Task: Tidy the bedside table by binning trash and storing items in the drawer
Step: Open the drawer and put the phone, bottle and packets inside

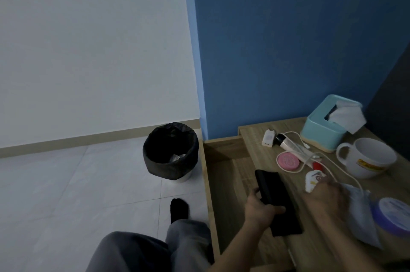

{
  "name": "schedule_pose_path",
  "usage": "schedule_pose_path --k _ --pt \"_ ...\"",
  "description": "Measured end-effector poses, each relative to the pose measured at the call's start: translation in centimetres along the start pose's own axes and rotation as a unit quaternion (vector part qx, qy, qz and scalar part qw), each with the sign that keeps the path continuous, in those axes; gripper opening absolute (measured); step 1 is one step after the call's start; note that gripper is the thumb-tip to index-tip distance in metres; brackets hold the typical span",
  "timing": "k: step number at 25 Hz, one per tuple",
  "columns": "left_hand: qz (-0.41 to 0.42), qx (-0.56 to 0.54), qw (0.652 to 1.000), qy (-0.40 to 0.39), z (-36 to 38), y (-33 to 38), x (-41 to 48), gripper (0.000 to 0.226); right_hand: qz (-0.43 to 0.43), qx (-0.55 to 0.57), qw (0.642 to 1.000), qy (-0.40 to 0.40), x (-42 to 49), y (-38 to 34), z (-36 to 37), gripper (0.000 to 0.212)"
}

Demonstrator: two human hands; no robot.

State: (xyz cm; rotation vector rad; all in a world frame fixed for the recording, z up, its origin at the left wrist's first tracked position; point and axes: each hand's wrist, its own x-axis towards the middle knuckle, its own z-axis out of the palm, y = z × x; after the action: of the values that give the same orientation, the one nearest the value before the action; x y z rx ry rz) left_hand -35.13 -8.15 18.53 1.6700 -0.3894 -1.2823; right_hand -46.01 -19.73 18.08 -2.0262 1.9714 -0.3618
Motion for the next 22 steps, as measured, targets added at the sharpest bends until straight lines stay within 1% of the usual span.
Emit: schedule_pose_path --k 2,6,9,10,12,13,15,17,20,22 --pt "-0.002 -0.022 1.000 0.001 -0.6 -0.1 -0.6 0.082 0.014 0.012 1.000 -0.022 -0.3 0.0 0.3 0.072" --pt "-0.017 -0.062 0.998 0.018 -2.2 -0.8 -1.7 0.077 0.043 0.080 0.995 -0.049 -1.3 -0.7 0.3 0.073" --pt "-0.039 -0.079 0.996 0.019 -3.7 -1.6 -2.3 0.076 0.071 0.099 0.989 -0.087 -2.5 -0.7 0.7 0.084" --pt "-0.048 -0.078 0.996 0.024 -4.1 -2.0 -2.4 0.076 0.079 0.122 0.984 -0.106 -3.2 -0.7 0.8 0.083" --pt "-0.065 -0.061 0.995 0.039 -4.9 -3.0 -2.6 0.075 0.082 0.181 0.968 -0.151 -5.1 -1.3 0.6 0.073" --pt "-0.074 -0.050 0.995 0.041 -5.3 -3.6 -2.5 0.075 0.070 0.190 0.966 -0.160 -6.2 -1.8 0.5 0.072" --pt "-0.088 -0.025 0.995 0.040 -5.8 -4.9 -2.3 0.078 0.041 0.181 0.972 -0.142 -8.1 -2.5 0.8 0.077" --pt "-0.096 0.006 0.994 0.057 -6.0 -5.4 -2.2 0.079 0.002 0.182 0.974 -0.137 -10.1 -3.5 1.0 0.081" --pt "-0.083 0.028 0.992 0.089 -6.4 -5.4 -2.1 0.076 -0.022 0.206 0.964 -0.165 -11.8 -4.1 2.7 0.085" --pt "-0.090 0.051 0.988 0.112 -7.1 -5.4 -2.0 0.074 -0.023 0.200 0.962 -0.182 -12.4 -4.3 4.0 0.081"
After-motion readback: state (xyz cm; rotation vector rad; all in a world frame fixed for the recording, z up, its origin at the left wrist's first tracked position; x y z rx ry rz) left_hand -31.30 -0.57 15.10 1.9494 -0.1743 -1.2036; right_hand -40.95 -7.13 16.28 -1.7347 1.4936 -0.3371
